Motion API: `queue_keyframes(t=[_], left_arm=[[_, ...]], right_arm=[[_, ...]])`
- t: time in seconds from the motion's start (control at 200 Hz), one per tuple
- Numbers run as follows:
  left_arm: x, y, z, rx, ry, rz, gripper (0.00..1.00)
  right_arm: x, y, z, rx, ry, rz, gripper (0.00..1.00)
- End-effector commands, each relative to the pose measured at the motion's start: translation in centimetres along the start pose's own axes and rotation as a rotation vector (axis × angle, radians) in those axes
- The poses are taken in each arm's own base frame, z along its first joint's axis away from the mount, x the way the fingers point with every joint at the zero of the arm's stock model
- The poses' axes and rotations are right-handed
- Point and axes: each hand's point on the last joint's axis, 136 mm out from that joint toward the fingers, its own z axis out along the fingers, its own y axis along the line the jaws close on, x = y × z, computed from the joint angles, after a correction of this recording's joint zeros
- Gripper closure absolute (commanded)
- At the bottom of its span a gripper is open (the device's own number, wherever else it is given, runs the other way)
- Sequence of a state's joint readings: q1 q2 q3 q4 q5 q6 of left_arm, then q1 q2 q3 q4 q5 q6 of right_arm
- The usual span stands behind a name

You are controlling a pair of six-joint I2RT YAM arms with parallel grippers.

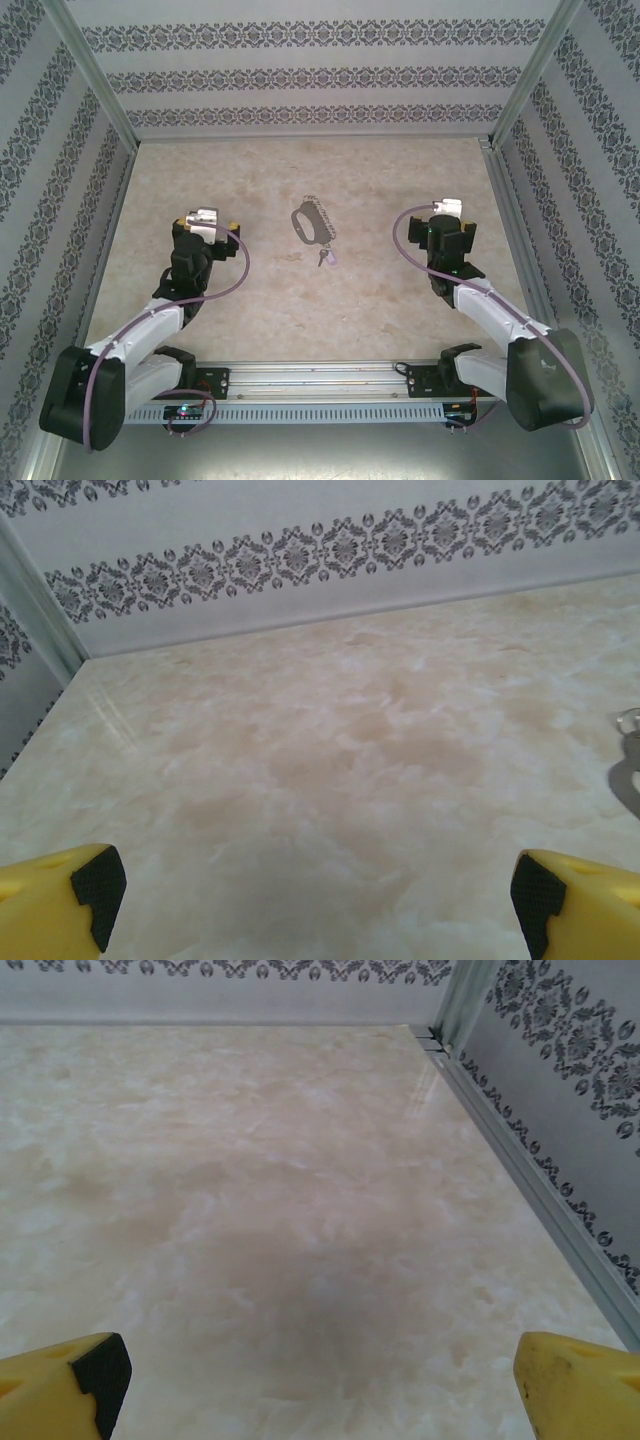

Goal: Put the keys on the keyring

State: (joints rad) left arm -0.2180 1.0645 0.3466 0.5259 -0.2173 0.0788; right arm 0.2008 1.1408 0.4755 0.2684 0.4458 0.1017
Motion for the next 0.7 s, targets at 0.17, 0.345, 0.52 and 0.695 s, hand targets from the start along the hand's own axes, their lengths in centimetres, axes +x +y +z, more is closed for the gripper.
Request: queue_keyframes(t=[0.17,0.345,0.52,0.695], left_arm=[[1.6,0.1,2.1,0.009,-0.104,0.032,0.0],[4.4,0.1,3.4,0.044,-0.072,-0.016,0.0],[5.5,0.2,4.7,0.056,-0.064,-0.029,0.0],[6.0,0.6,6.2,0.061,0.032,-0.059,0.0]], right_arm=[[0.8,1.2,1.1,-0.083,-0.108,-0.06,0.02],[0.4,2.5,0.7,-0.211,-0.236,-0.042,0.02],[1.6,2.1,1.9,-0.223,-0.286,-0.009,0.02],[2.1,3.2,3.0,-0.274,-0.228,-0.035,0.02]])
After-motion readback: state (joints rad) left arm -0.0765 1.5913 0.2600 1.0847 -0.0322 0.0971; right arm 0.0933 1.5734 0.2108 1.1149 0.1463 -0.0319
